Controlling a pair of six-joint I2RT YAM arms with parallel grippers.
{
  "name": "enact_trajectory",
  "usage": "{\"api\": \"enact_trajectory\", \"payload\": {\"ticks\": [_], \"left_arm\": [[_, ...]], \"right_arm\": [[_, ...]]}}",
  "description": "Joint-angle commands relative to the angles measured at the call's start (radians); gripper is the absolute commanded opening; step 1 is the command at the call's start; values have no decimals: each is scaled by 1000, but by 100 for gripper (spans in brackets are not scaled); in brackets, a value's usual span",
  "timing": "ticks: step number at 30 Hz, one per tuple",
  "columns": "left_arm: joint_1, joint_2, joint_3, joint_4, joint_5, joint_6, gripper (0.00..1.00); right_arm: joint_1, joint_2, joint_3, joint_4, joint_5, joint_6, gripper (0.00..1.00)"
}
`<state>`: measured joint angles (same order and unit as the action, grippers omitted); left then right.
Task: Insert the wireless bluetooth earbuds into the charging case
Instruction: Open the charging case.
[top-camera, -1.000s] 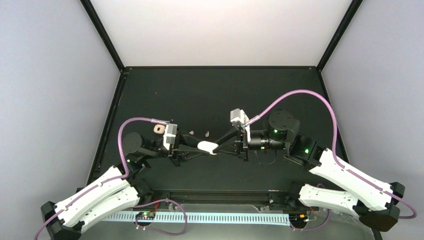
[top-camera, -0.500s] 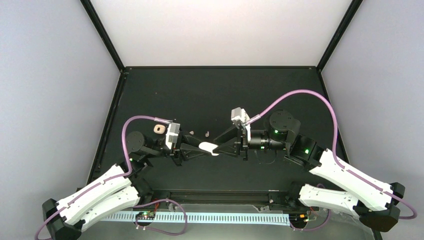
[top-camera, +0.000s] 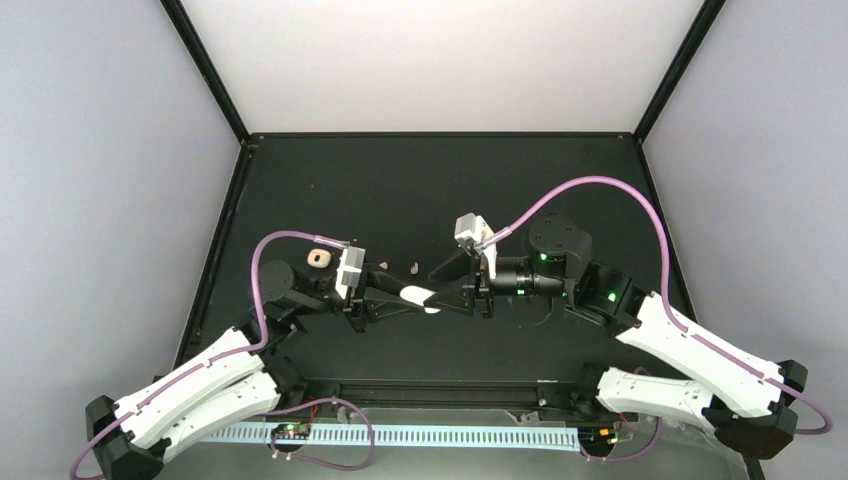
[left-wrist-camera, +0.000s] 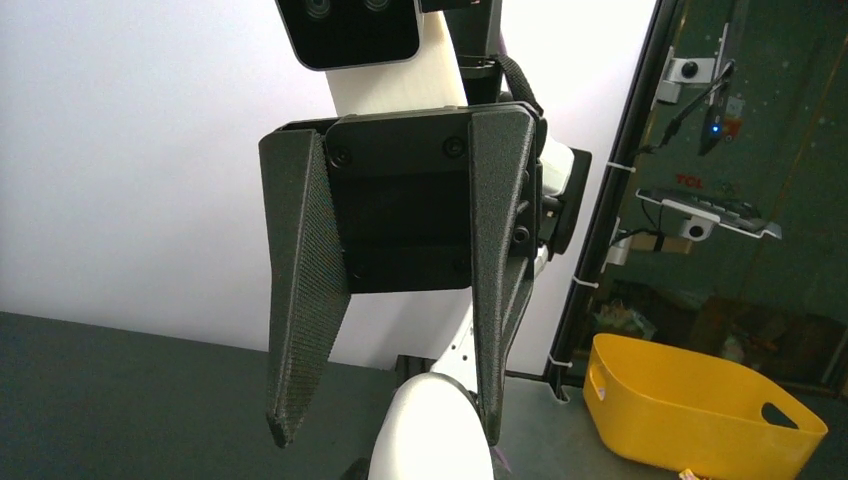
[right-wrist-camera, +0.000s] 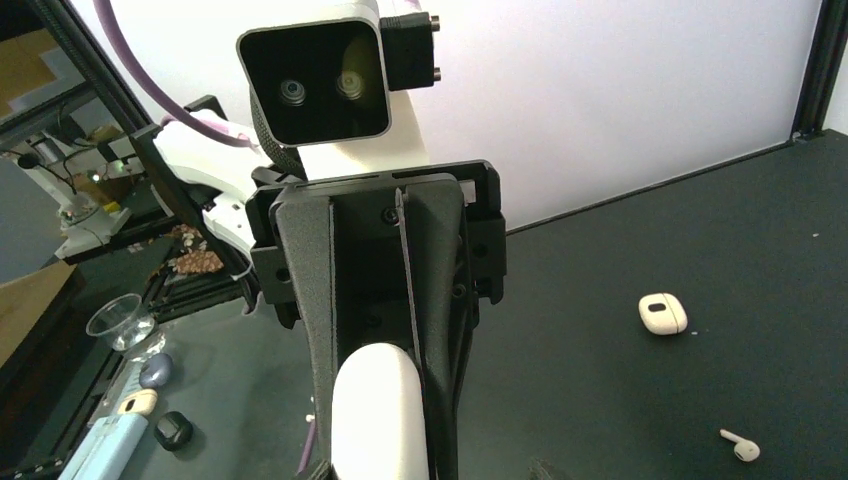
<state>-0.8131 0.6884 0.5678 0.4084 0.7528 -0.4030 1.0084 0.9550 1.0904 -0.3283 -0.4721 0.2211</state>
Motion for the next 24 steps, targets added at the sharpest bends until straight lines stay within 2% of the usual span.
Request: {"api": "enact_trajectory", "payload": {"ticks": [1, 24], "left_arm": [[-1, -12, 22, 7, 38, 20, 2], [-3, -26, 35, -6, 34, 24, 2]], "right_arm": [[-4, 11, 38, -66, 57, -42, 49], [-4, 58, 74, -152, 30, -76, 54]]}}
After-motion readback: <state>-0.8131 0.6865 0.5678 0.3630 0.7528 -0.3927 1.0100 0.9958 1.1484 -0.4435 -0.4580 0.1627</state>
